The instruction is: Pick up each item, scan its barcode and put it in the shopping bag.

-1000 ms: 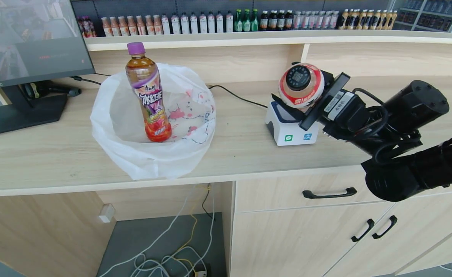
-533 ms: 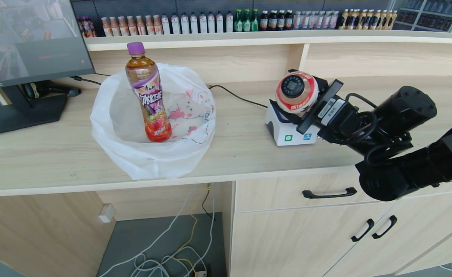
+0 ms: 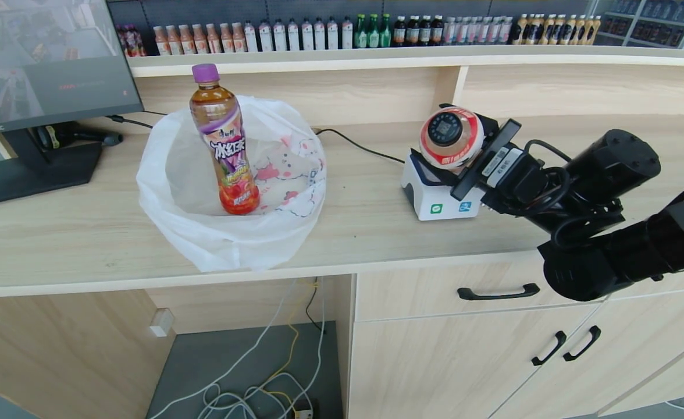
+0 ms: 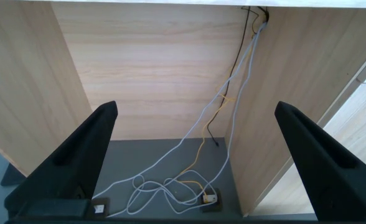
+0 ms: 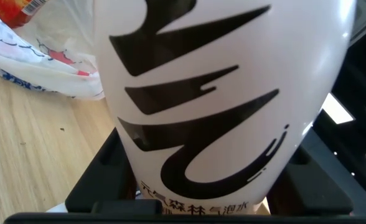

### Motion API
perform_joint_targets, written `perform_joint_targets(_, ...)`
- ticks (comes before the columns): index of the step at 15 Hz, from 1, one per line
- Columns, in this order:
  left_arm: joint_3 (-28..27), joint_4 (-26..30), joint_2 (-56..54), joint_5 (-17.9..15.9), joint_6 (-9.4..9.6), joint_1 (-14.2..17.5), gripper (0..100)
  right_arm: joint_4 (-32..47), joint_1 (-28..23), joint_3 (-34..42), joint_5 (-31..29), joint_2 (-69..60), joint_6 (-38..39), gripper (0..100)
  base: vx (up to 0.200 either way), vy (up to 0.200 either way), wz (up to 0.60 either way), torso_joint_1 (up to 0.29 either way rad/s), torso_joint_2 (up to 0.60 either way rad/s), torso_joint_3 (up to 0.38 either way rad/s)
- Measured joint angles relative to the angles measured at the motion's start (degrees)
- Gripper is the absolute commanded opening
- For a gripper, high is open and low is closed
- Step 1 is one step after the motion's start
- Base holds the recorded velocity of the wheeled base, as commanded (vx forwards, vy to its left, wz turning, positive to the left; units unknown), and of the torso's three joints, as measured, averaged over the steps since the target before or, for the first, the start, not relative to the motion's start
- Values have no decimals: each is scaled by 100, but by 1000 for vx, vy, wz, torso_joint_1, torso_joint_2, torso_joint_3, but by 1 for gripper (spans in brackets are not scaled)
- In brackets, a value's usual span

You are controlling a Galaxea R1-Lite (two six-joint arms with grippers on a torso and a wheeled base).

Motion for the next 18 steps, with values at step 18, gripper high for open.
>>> perform_joint_targets(18, 0, 0, 0, 0, 1, 0, 100, -55, 0, 191, -45, -37, 33, 0, 0, 0, 0, 0, 0, 0)
